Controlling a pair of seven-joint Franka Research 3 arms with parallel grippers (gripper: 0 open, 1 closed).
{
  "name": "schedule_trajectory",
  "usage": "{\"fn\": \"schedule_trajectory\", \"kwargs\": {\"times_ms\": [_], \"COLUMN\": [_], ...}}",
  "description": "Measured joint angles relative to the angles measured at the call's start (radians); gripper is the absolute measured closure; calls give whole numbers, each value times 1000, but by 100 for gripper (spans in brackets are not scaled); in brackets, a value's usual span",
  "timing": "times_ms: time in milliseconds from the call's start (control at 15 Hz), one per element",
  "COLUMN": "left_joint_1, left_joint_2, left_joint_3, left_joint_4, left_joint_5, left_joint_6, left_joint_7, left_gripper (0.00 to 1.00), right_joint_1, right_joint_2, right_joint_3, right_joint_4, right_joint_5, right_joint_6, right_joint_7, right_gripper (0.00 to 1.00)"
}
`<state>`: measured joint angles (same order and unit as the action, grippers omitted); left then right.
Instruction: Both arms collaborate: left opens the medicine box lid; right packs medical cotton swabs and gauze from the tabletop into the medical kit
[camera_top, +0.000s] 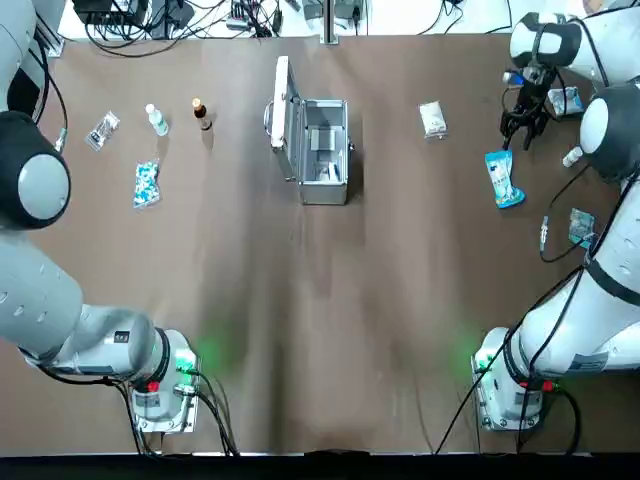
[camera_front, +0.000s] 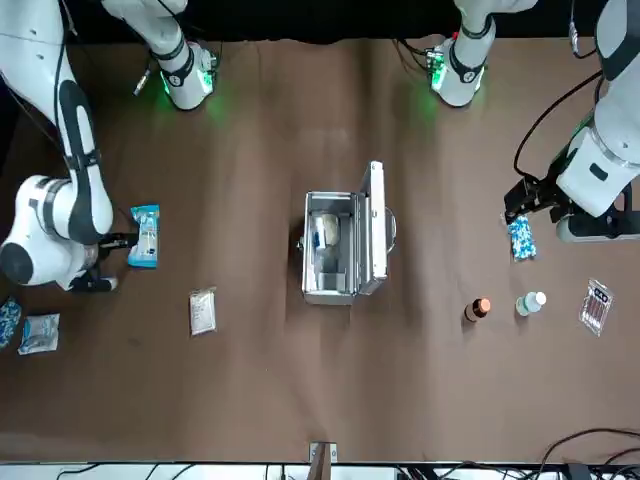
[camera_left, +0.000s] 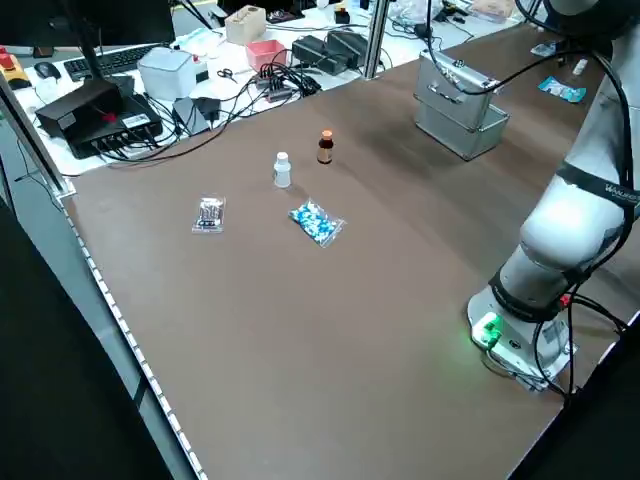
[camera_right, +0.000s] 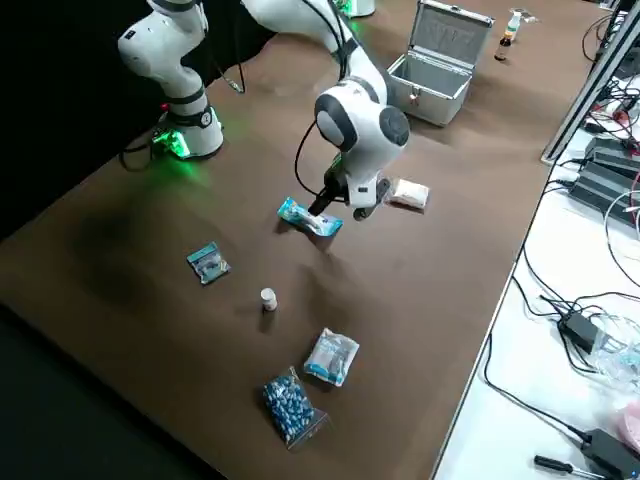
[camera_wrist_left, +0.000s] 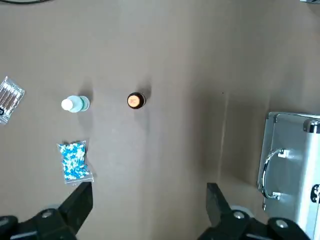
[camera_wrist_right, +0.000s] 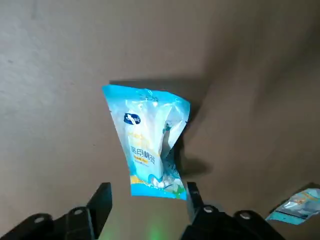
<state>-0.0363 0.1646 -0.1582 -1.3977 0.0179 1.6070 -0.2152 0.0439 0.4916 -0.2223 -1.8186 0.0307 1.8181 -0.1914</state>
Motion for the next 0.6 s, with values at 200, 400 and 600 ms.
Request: {"fn": "schedule_trajectory", "kwargs": {"times_ms": [200,400,600], "left_joint_1": [1,0,0], "left_joint_2": [-1,-1,-1], "left_joint_3": [0,0,-1], "left_joint_4": [2,2,2], "left_joint_5": [0,0,0], "left_joint_6": [0,0,0], "left_joint_7": [0,0,0], "left_gripper": [0,0,0], "right_joint_1": [1,2,2], "right_joint_2": [29,58,85], "right_joint_3": [1,1,2], "right_joint_4": [-11,-19,-28], "right_joint_5": [-12,-14,-14], "right_joint_6": [11,32,47], "right_joint_7": [0,0,0], "right_gripper": [33,33,37]}}
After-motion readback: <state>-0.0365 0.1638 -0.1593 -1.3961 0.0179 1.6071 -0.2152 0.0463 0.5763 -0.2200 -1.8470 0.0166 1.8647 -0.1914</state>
